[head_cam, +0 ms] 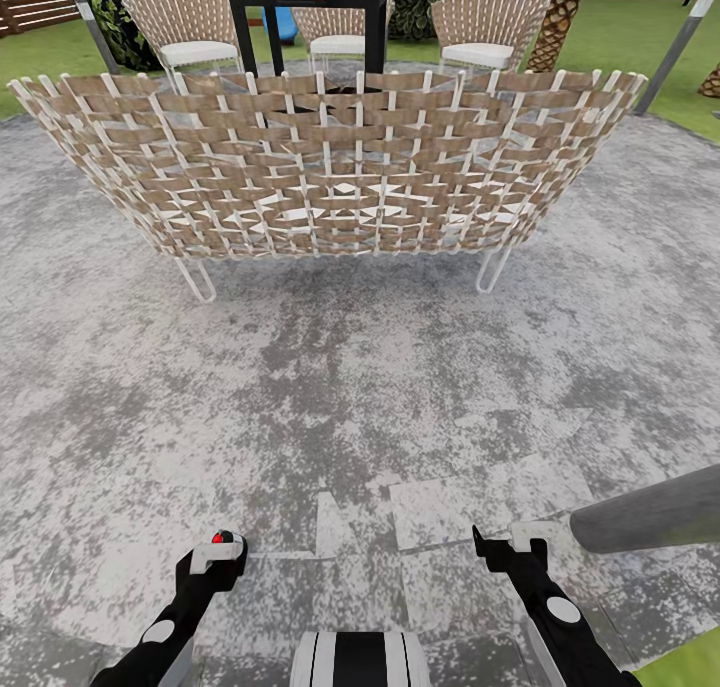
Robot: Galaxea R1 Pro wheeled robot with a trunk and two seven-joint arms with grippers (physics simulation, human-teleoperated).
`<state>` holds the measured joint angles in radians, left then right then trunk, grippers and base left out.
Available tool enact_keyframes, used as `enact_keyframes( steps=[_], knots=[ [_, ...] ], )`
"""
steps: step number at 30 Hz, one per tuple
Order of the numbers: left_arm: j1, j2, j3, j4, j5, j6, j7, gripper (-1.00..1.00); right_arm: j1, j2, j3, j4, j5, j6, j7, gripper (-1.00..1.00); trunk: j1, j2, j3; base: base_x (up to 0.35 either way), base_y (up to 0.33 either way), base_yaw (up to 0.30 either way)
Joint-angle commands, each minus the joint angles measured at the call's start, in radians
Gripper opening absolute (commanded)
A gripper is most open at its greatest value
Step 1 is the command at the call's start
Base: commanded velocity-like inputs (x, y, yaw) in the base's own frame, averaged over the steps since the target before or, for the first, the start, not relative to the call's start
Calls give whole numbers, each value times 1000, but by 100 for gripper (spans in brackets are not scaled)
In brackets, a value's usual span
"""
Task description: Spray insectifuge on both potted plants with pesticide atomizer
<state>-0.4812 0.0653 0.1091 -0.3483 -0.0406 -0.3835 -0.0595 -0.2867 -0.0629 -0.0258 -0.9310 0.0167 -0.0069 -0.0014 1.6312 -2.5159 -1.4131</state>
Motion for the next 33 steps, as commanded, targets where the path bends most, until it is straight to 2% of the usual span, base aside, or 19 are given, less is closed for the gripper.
enact_keyframes(
  steps=[1,33],
  knots=[
    [-1,-1,7,0,-5,-3,-6,100,0,0,0,0,2,-1,0,100,0,0,-1,0,0,0],
    [-1,-5,10,-14,-2,-3,-5,100,0,0,1,0,2,-1,0,100,0,0,-1,0,0,0]
  ],
)
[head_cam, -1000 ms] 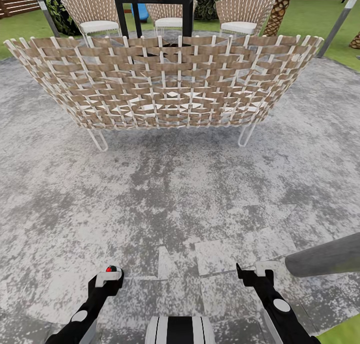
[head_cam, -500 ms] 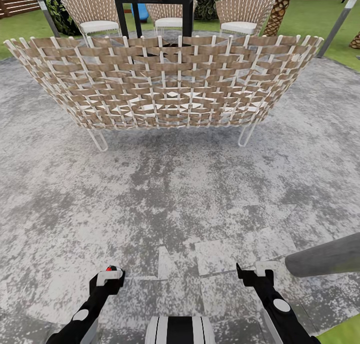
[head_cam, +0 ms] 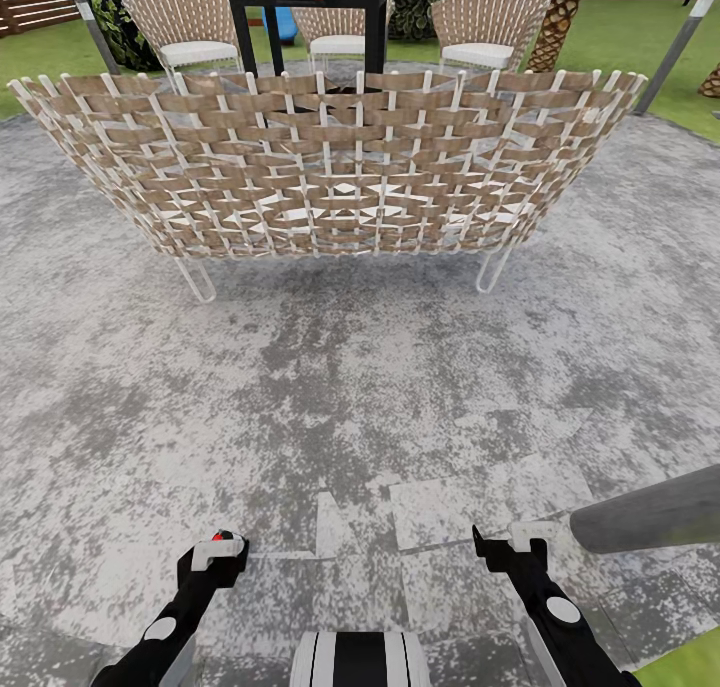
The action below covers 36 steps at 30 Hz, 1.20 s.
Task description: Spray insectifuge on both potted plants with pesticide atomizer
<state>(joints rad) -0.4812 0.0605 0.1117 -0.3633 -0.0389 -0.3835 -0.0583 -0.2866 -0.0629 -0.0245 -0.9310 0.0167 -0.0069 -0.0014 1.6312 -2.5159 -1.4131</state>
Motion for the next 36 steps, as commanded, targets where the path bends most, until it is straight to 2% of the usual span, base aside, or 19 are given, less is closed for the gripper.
enact_keyframes(
  steps=[1,6,7,36],
  knots=[
    [-1,-1,8,0,-4,-3,-6,100,0,0,0,0,2,-1,0,100,0,0,-1,0,0,0],
    [-1,-1,8,0,-4,-3,-6,100,0,0,1,0,2,-1,0,100,0,0,-1,0,0,0],
    [-1,-1,9,-1,-4,-3,-6,-100,0,0,2,0,2,-1,0,100,0,0,-1,0,0,0],
    [-1,0,12,-2,-4,-3,-6,-100,0,1,6,1,2,-1,0,100,0,0,-1,0,0,0]
  ],
)
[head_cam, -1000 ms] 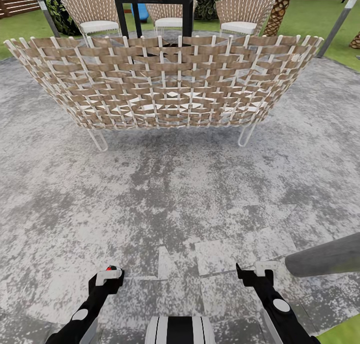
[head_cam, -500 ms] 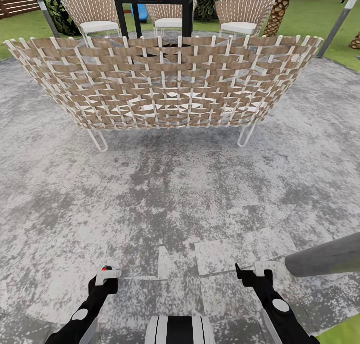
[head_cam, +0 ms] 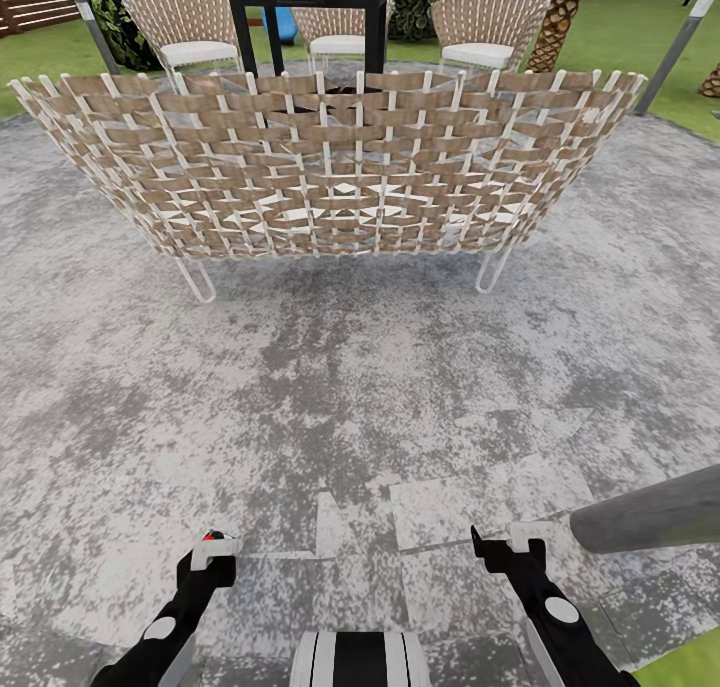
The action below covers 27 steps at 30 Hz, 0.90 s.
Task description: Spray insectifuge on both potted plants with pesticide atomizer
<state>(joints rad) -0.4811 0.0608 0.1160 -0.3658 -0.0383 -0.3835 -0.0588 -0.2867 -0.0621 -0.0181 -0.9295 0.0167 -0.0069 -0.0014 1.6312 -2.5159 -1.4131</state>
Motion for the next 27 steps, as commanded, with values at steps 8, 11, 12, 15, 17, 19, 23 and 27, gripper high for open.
enact_keyframes(
  steps=[8,11,12,15,17,19,23,27],
  knots=[
    [-1,3,10,1,-5,-2,-7,-100,0,-1,0,0,2,-2,0,100,-2,1,19,0,0,0],
    [-1,3,10,1,-4,-2,-7,-100,0,-1,0,0,2,-2,0,100,-4,2,30,0,0,0],
    [-1,3,10,1,-4,-2,-7,-100,0,-1,0,0,2,-2,0,100,-4,2,34,0,0,0],
    [-1,4,10,1,-4,-2,-7,-100,0,-1,0,-1,2,-2,0,100,-6,3,46,0,0,0],
    [-1,4,10,2,-4,-1,-7,-100,0,-1,-1,-1,2,-2,0,100,-6,3,54,0,0,0],
    [-1,4,10,2,-4,0,-7,-100,0,-1,-2,-2,2,-2,0,100,-7,4,61,0,0,0],
    [-1,6,10,2,-3,1,-5,-100,0,2,1,-3,1,-2,0,100,-9,4,77,0,0,0],
    [-1,5,11,3,-3,6,-4,-100,0,4,1,-2,2,-3,-1,100,-11,5,93,0,0,0]
  ],
)
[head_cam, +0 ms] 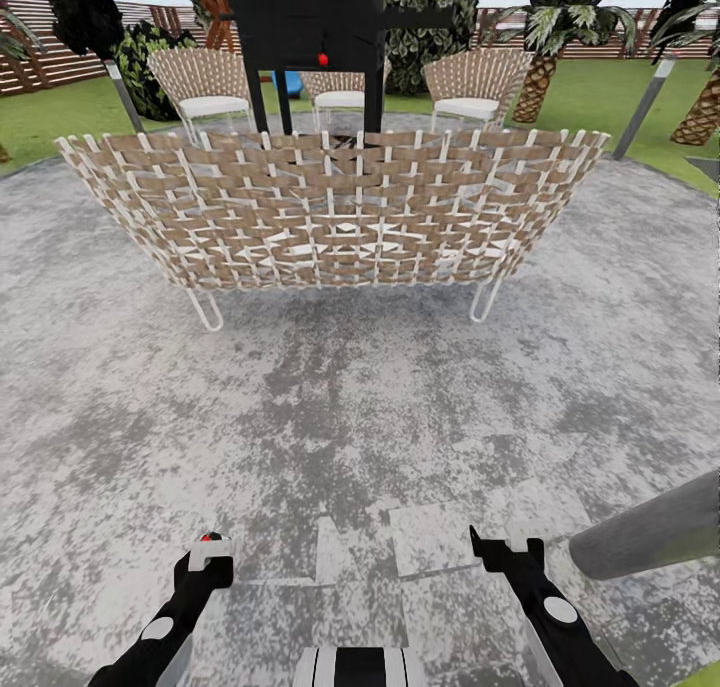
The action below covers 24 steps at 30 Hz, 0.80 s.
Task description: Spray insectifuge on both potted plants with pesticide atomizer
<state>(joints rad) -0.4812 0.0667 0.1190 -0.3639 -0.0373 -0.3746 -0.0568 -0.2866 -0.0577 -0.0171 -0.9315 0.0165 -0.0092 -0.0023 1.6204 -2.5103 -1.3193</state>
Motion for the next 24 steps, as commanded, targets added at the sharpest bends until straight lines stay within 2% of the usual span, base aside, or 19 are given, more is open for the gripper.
enact_keyframes(
  steps=[1,7,11,14,18,24],
  knots=[
    [-1,0,8,3,-3,-1,-6,-100,0,0,-1,1,2,-1,0,100,-1,0,5,0,0,0],
    [1,8,7,14,-7,3,0,-100,0,-3,-2,9,4,-3,-1,100,-3,1,36,0,0,0],
    [47,27,8,24,6,-5,6,-100,1,-7,-5,58,4,-24,0,100,-5,2,58,0,0,0],
    [98,32,8,25,60,-9,7,-100,1,-8,-6,179,3,-127,-1,100,-6,3,74,0,0,0],
    [155,33,8,21,125,-17,6,-100,1,-8,-6,353,3,-313,0,100,-8,4,96,0,0,0],
    [226,35,9,15,146,-43,7,-100,3,-12,-7,618,2,-551,-1,100,-11,5,129,0,0,0]
  ],
)
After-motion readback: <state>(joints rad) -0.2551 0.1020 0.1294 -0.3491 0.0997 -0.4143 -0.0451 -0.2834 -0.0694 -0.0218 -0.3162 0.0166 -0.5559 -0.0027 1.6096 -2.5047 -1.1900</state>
